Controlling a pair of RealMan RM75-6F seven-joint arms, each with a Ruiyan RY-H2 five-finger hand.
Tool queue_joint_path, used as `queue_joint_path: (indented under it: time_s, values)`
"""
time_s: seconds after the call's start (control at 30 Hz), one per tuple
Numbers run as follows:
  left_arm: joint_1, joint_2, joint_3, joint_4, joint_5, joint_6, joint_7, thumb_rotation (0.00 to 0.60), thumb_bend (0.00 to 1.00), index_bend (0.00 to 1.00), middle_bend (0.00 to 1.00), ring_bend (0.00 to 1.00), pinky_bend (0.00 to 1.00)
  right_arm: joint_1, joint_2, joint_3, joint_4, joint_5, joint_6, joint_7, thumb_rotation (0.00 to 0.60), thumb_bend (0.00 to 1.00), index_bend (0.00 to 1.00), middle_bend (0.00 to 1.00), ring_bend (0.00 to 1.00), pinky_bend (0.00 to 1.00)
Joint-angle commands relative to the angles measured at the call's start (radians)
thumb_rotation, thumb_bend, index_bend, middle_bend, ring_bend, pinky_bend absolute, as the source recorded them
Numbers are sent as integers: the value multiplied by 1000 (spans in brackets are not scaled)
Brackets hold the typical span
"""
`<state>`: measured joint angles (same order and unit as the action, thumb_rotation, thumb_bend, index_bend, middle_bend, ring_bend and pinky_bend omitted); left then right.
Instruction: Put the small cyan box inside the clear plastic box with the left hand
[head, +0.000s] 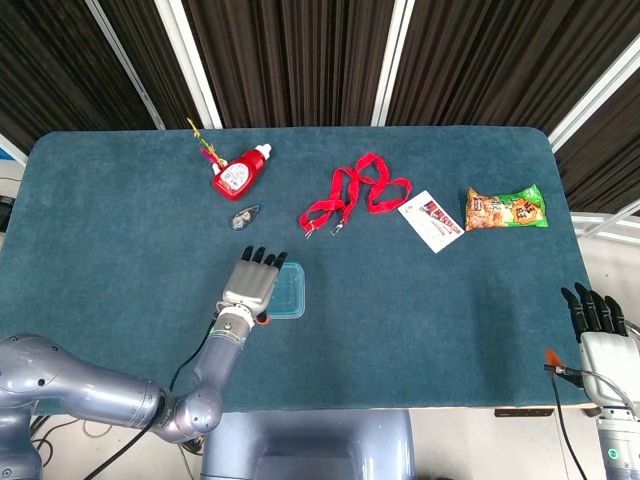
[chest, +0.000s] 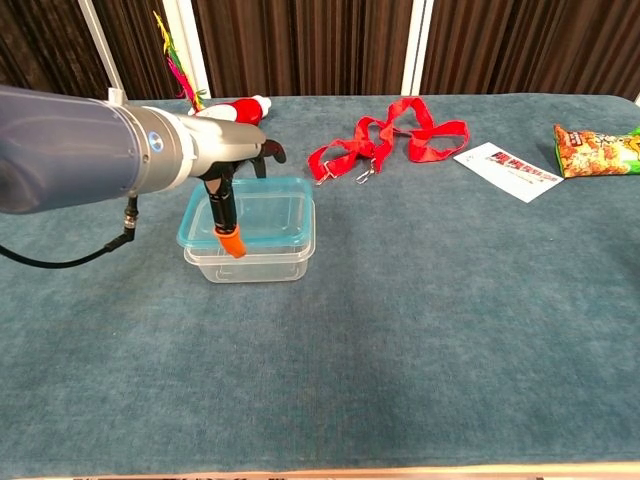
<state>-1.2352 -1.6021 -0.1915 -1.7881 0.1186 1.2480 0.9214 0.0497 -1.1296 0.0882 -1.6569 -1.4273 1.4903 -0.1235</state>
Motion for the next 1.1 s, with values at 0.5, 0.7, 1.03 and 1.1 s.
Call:
queue_joint_path:
  time_s: [0.5, 0.7, 1.03, 1.1]
  values:
    - [19, -20, -13, 17, 13, -10, 25, 600, 288, 0, 296, 0, 0, 0, 1, 0, -1, 0, 0, 0, 600, 308, 40, 44, 37, 0]
    - [24, -22, -16, 16, 20, -4, 37, 600, 288, 0, 296, 0, 0, 0, 1, 0, -1, 0, 0, 0, 600, 307, 39, 45, 37, 0]
    - [33, -25, -24, 21, 16, -5, 51, 600, 287, 0, 295, 0, 0, 0, 1, 0, -2, 2, -2, -1, 600, 307, 39, 45, 37, 0]
    - [33, -26, -29, 18, 13, -2, 53, 600, 287, 0, 295, 0, 0, 0, 1, 0, -2, 2, -1, -2, 600, 308, 40, 44, 37, 0]
